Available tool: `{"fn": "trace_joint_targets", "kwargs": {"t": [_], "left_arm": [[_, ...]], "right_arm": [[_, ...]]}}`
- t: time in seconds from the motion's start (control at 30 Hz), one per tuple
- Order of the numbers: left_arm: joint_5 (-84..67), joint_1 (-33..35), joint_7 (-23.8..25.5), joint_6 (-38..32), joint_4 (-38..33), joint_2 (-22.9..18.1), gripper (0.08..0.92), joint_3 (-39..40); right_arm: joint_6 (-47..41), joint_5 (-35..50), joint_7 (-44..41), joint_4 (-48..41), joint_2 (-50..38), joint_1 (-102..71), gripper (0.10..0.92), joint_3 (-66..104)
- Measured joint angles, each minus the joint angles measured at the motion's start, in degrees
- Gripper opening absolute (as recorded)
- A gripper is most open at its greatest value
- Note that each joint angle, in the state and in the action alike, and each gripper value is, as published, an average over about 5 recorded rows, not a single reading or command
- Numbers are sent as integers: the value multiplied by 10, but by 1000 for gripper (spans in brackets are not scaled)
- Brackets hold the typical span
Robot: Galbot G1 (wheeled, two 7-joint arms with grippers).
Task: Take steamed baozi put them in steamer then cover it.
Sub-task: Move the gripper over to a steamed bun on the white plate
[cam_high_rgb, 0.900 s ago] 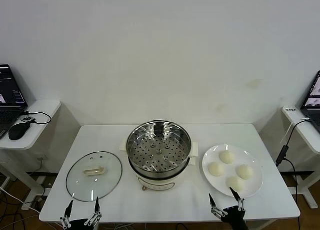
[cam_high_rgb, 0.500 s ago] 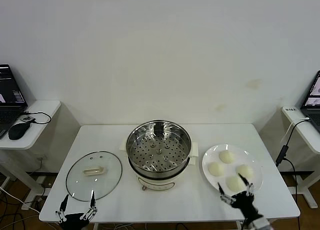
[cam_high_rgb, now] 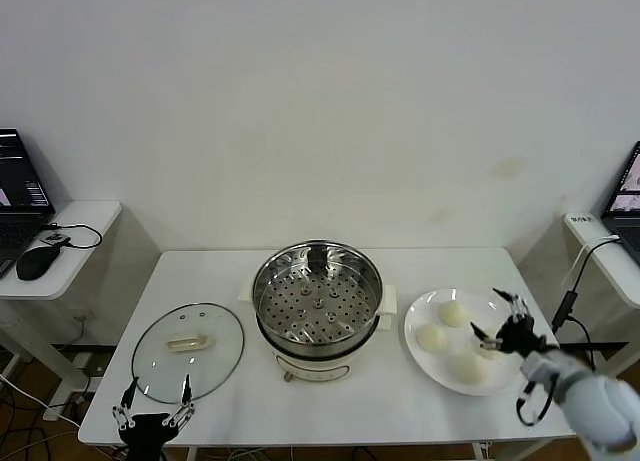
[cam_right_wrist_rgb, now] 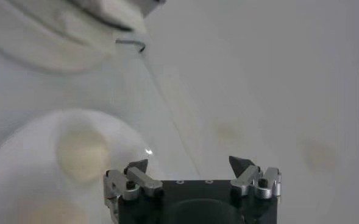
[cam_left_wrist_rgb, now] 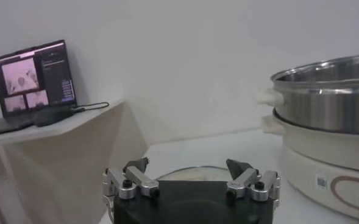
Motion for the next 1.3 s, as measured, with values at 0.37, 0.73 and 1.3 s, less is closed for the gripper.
{"fn": "trace_joint_targets", "kwargs": {"t": [0.37, 0.73, 1.3], "left_arm": [[38, -3, -14, 6, -6, -7, 823, -9], [48, -5, -20, 6, -11, -10, 823, -20], [54, -12, -24, 1, -2, -5, 823, -32]], "right_arm": [[7, 14, -143, -126, -60, 258, 823, -254], [-3, 32, -193, -222, -40, 422, 823, -456], [-14, 17, -207, -322, 32, 495, 810, -563]]}}
